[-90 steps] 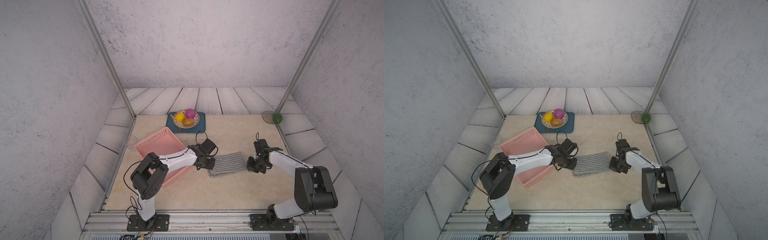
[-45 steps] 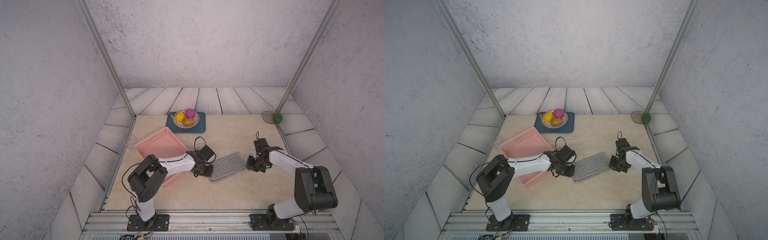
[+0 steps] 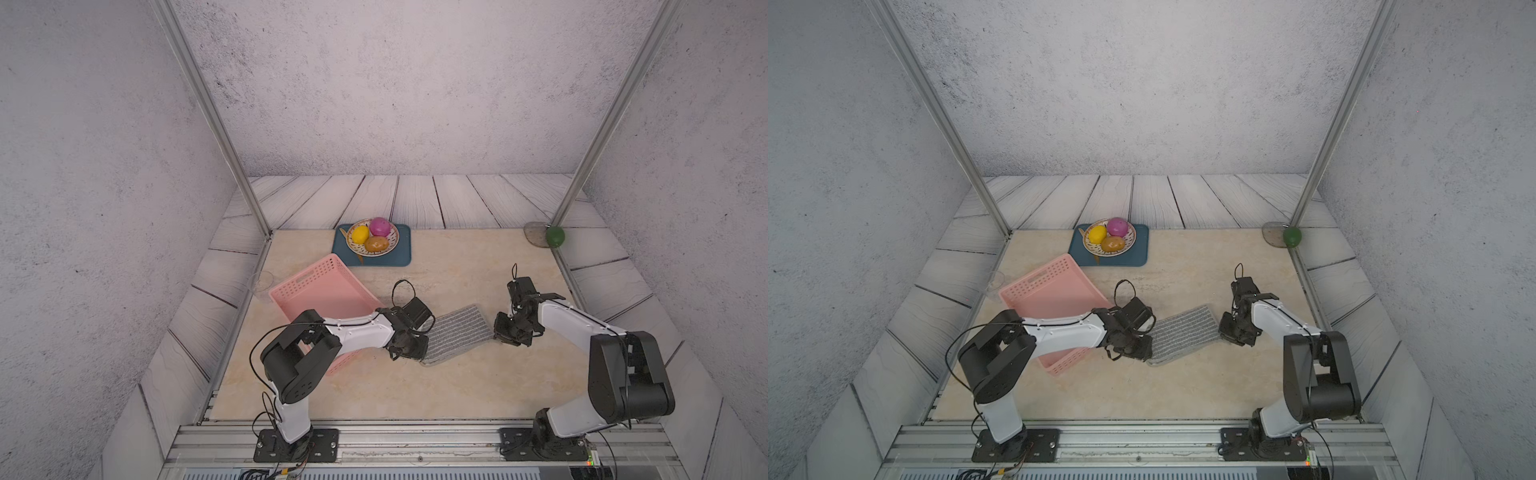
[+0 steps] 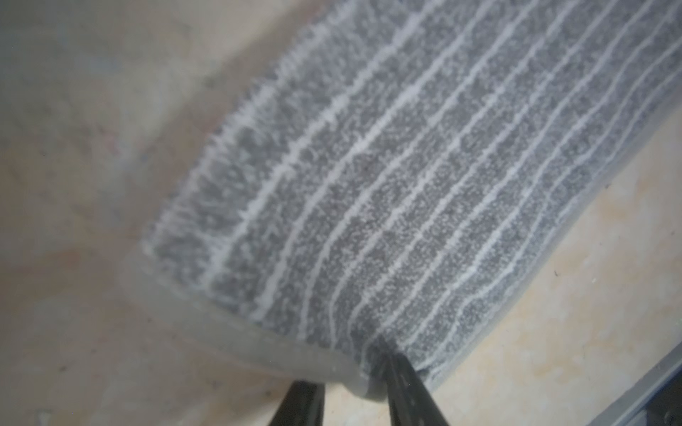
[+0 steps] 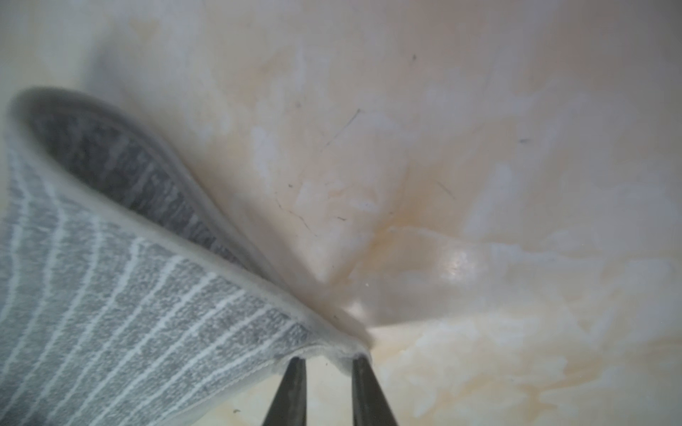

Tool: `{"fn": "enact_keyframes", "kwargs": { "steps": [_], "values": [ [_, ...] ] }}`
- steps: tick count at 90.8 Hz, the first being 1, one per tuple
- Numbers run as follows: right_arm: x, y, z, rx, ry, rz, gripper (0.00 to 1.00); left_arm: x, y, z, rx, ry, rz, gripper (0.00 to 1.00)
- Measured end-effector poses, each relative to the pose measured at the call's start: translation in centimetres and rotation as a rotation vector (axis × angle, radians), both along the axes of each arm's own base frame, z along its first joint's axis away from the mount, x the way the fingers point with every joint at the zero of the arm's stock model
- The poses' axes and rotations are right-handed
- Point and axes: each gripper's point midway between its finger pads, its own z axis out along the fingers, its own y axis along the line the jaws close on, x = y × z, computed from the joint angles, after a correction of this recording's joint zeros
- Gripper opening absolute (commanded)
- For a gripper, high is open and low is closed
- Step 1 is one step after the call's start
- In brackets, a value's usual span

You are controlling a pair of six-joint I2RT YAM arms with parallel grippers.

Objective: Fold the square dishcloth
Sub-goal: Adjust the cleaning item at the center of the board.

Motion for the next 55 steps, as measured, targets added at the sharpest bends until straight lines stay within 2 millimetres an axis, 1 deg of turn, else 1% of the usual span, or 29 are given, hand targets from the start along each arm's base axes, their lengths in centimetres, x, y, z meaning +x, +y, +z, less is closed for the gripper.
{"fn": "enact_keyframes", "kwargs": {
  "steps": [12,22,31,41,48,55],
  "values": [
    [-0.1,-0.3,1.1,-0.011,-0.029,-0.003,0.27,1.6,-0.5,0.0,0.019,-0.045,-0.008,0.26],
    [-0.1,-0.3,1.6,-0.015,-0.042,-0.004,0.28,3.5,-0.8,0.0,0.029,-0.084,-0.008,0.26],
    [0.4,-0.2,2.0,-0.007,-0.057,-0.003,0.27,5.4,-0.7,0.2,0.034,-0.115,0.002,0.30],
    [1.2,0.3,2.5,0.016,-0.078,0.001,0.26,7.2,-0.4,1.0,0.034,-0.151,0.013,0.36],
    [2.1,0.7,3.0,0.040,-0.097,0.006,0.25,7.8,-0.3,1.4,0.032,-0.166,0.020,0.39],
    [3.0,1.3,3.3,0.068,-0.119,0.013,0.24,7.5,0.0,1.9,0.038,-0.163,0.021,0.40]
  ]
}}
